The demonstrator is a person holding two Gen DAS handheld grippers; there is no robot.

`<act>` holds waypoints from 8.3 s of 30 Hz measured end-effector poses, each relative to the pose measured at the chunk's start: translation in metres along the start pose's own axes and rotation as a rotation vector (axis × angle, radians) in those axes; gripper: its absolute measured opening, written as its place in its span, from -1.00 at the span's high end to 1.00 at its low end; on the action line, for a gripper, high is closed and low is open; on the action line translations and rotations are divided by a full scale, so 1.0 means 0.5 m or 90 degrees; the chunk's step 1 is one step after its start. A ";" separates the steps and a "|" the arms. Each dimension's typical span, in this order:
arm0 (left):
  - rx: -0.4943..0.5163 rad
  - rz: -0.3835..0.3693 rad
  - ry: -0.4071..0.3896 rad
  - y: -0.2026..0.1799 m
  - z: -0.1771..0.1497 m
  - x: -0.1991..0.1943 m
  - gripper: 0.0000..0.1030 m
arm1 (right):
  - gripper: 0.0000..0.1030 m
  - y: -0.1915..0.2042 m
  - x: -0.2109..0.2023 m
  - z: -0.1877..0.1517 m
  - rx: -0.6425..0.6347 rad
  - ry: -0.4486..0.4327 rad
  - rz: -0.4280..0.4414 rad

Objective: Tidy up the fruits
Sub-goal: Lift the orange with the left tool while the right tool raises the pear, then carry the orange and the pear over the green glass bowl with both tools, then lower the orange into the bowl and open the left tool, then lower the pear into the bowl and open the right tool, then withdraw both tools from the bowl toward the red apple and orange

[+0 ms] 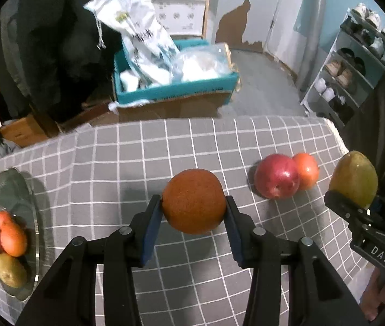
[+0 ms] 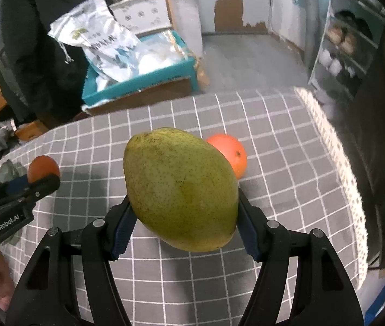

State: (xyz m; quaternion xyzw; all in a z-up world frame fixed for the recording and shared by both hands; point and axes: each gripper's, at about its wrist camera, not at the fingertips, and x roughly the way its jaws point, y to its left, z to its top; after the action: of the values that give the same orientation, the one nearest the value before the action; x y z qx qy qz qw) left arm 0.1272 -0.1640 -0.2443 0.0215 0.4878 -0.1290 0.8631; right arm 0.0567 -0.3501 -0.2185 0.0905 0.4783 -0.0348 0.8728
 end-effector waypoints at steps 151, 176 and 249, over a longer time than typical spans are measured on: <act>-0.338 0.192 0.001 0.682 -0.218 -0.179 -0.34 | -0.37 0.771 0.198 -0.056 -0.295 0.217 0.257; -0.279 0.196 -0.098 0.605 -0.159 -0.298 -0.51 | -0.37 0.697 -0.049 0.031 -0.287 -0.052 0.166; -0.032 0.110 -0.270 0.157 -0.016 -0.455 -1.00 | -0.68 0.228 -0.361 0.067 -0.130 -0.269 0.017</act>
State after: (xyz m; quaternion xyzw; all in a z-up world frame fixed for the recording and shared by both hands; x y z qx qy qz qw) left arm 0.0277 -0.0410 -0.0625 0.0139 0.2948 -0.0438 0.9545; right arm 0.0039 -0.2492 -0.0348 -0.0015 0.2847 0.0071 0.9586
